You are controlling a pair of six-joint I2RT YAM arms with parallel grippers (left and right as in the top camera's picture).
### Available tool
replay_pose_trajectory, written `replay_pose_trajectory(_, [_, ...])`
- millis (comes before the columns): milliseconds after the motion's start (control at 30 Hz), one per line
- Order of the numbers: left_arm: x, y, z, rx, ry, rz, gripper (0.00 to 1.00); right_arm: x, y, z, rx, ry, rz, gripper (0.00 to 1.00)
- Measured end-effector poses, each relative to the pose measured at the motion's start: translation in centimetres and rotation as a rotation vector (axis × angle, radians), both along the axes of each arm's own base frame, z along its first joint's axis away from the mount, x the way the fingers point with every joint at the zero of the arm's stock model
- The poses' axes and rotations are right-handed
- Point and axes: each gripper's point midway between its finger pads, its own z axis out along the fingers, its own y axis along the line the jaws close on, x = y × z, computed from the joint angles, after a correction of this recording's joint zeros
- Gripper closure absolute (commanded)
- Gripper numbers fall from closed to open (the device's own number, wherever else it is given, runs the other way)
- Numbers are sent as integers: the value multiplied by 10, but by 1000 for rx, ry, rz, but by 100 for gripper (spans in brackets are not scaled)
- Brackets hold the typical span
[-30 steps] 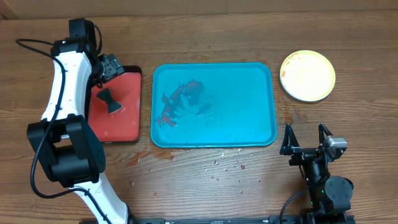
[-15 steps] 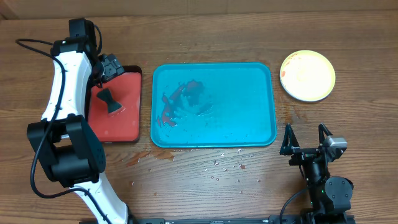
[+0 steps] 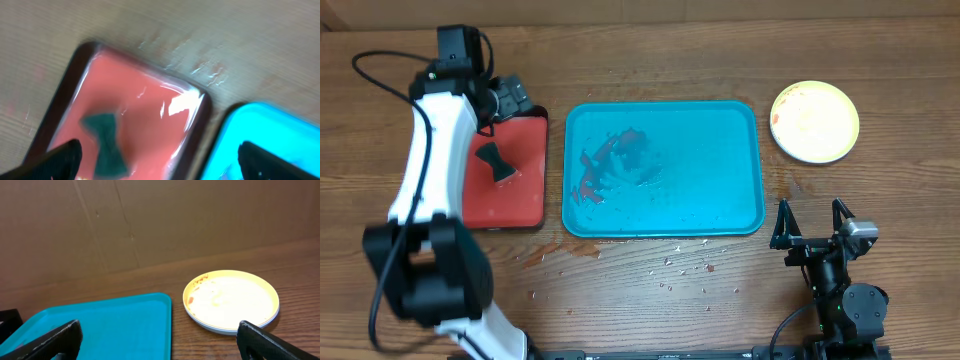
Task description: Clean dirty plates on tray and stack at the side
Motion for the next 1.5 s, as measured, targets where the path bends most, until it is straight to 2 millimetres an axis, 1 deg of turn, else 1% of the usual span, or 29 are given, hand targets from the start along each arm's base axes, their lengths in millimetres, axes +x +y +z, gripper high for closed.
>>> replay_pose_trajectory(67, [0,-12,20,31,-100,-72,0,0,0,0,0,1,0,0])
replay_pose_trajectory(133, [-11,-24,38,59,-178,-142,0,0,0,0,0,1,0,0])
replay_pose_trajectory(200, [-23,-31,49,87,-262,-201,0,0,0,0,0,1,0,0])
replay_pose_trajectory(267, [-38,-34,54,113,-320,-251,0,0,0,0,0,2,0,0])
replay_pose_trajectory(367, [-63,-38,50,161,-405,-318,0,0,0,0,0,1,0,0])
replay_pose_trajectory(467, [-94,-42,41,204,-468,-365,0,0,0,0,0,0,0,0])
replay_pose_trajectory(633, [-144,-44,39,265,-582,-386,0,0,0,0,0,1,0,0])
replay_pose_trajectory(700, [-161,-44,35,280,-618,-386,0,0,0,0,0,1,0,0])
replay_pose_trajectory(800, [-178,-44,26,292,-655,-380,0,0,0,0,0,0,0,0])
replay_pose_trajectory(900, [-187,-45,22,308,-708,-376,0,0,0,0,0,1,0,0])
replay_pose_trajectory(1067, [-191,-45,26,341,-815,-368,0,0,0,0,0,1,0,0])
replay_pose_trajectory(1300, [-199,-45,14,364,-908,-355,0,0,0,0,0,1,0,0])
replay_pose_trajectory(1500, [-207,-46,3,367,-923,-354,0,0,0,0,0,0,0,0])
